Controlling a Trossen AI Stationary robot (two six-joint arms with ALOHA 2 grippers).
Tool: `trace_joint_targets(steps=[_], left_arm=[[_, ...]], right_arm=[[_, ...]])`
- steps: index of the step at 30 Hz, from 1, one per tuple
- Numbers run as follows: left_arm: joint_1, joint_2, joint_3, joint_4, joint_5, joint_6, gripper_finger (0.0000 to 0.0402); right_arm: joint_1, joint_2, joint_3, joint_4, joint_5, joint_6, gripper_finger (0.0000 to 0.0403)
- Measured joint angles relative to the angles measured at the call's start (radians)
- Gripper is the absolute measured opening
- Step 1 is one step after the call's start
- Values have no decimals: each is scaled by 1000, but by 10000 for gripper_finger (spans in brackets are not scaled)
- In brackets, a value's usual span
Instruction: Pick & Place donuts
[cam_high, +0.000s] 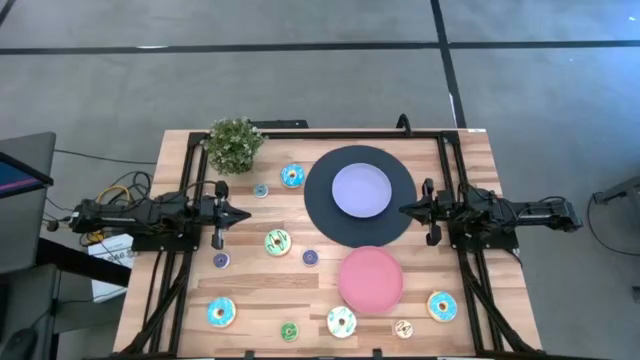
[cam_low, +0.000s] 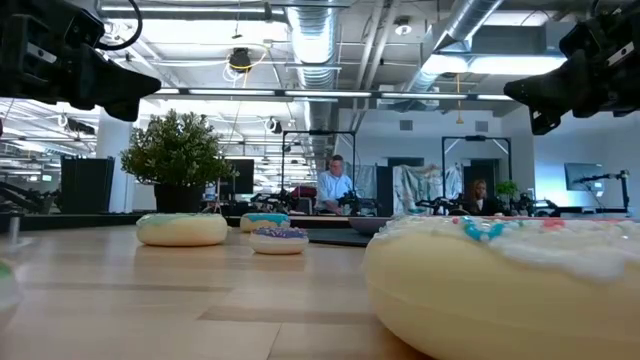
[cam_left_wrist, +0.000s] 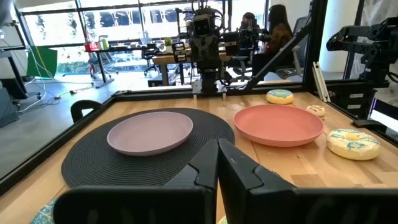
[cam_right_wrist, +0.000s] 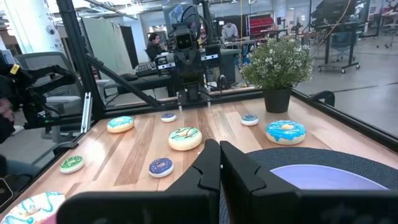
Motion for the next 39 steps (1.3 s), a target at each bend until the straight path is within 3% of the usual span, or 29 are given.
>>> trace_joint_targets(steps=[15, 19, 24, 33, 39], left_arm=[[0, 0, 0, 0, 9, -36, 0], [0, 0, 0, 24, -91, -47, 11], [1, 0, 0, 29, -190, -96, 82], [0, 0, 0, 35, -240, -130, 277], [0, 0, 6, 91, -318, -209, 312]], right_arm=[[0, 0, 0, 0, 0, 0, 0], [0, 0, 0, 0, 0, 0, 0], [0, 0, 0, 0, 0, 0, 0], [0, 0, 0, 0, 0, 0, 0], [0, 0, 0, 0, 0, 0, 0]])
